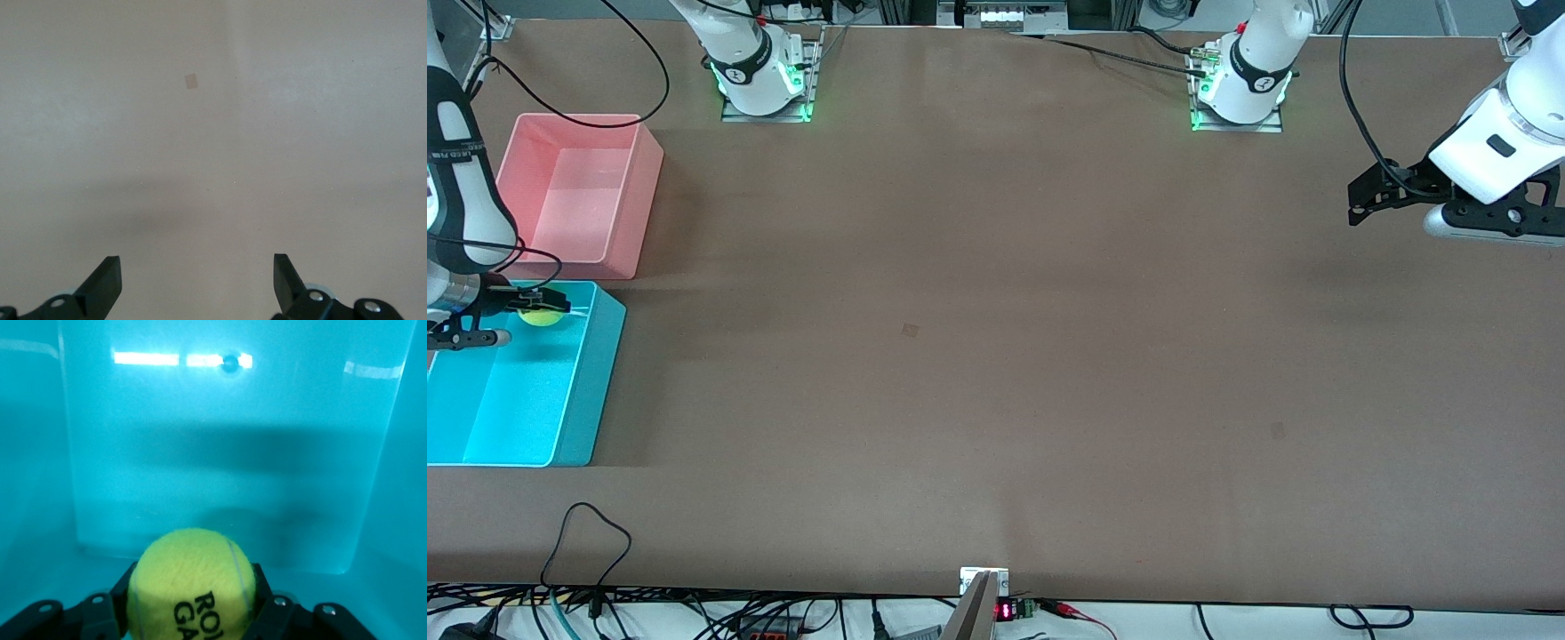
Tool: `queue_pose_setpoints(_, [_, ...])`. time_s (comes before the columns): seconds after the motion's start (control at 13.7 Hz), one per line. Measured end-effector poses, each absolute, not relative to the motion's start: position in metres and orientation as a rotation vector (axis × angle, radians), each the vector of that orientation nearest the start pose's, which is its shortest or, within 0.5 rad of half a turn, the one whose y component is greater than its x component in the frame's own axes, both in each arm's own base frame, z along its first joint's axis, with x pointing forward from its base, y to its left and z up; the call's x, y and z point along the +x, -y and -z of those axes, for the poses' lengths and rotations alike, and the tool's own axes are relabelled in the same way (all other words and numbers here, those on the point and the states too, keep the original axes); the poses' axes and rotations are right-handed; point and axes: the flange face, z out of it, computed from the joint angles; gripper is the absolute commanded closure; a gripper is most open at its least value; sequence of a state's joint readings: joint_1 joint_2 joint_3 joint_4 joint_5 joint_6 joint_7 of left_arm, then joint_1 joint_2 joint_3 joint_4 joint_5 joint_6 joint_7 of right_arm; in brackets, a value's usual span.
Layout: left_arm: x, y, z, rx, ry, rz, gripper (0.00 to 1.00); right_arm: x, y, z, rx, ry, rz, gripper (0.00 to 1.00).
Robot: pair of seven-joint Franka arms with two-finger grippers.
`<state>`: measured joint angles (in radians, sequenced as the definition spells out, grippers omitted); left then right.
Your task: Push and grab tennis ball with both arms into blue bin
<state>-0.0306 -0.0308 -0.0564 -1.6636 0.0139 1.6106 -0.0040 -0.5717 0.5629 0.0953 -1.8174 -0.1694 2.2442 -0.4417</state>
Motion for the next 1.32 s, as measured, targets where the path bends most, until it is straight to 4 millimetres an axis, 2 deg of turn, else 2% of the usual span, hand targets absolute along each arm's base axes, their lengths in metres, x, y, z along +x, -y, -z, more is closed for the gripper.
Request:
queue_pose_setpoints(0.07, [0.545,0.045,-0.601,-3.122,-0.126,-0.033,0.00,0.560,0.302,-0.214,-3.140,0.107,-0.239,0.96])
queue_pose_setpoints(0.15, [0.545,0.043,-0.602,-3.123,-0.119,-0.031,0.00,0.559,0.304,-0.210,-3.140,0.103,-0.239,0.85])
queue_pose_setpoints(0.22, [0.545,0.040,-0.603,-3.123,-0.112,-0.027,0.00,0.559,0.305,-0.207,-3.141,0.100,-0.235,0.59])
queue_pose_setpoints(0.29, [0.546,0.037,-0.605,-3.124,-0.103,-0.023,0.00,0.558,0.306,-0.205,-3.140,0.098,-0.235,0.38])
queue_pose_setpoints(0.37, [0.546,0.033,-0.607,-3.124,-0.091,-0.023,0.00,0.558,0.306,-0.203,-3.140,0.098,-0.233,0.08])
queue_pose_setpoints(0.44, [0.545,0.028,-0.608,-3.125,-0.078,-0.035,0.00,0.558,0.306,-0.201,-3.140,0.098,-0.231,0.00])
queue_pose_setpoints(0.73, [0.541,0.011,-0.608,-3.124,-0.028,-0.084,0.00,0.559,0.307,-0.199,-3.143,0.096,-0.221,0.00])
queue_pose_setpoints(0.95, [0.537,0.010,-0.608,-3.123,-0.025,-0.123,0.00,0.573,0.312,-0.219,-3.170,0.097,-0.152,0.00])
queue_pose_setpoints(1.1, [0.536,0.012,-0.608,-3.122,-0.031,-0.128,0.00,0.587,0.308,-0.248,-3.186,0.118,-0.094,0.00])
queue_pose_setpoints(1.17, [0.536,0.012,-0.609,-3.122,-0.033,-0.128,0.00,0.596,0.299,-0.269,-3.187,0.140,-0.078,0.00])
queue_pose_setpoints(1.32, [0.536,0.013,-0.609,-3.122,-0.035,-0.128,0.00,0.611,0.278,-0.327,-3.190,0.189,-0.056,0.00])
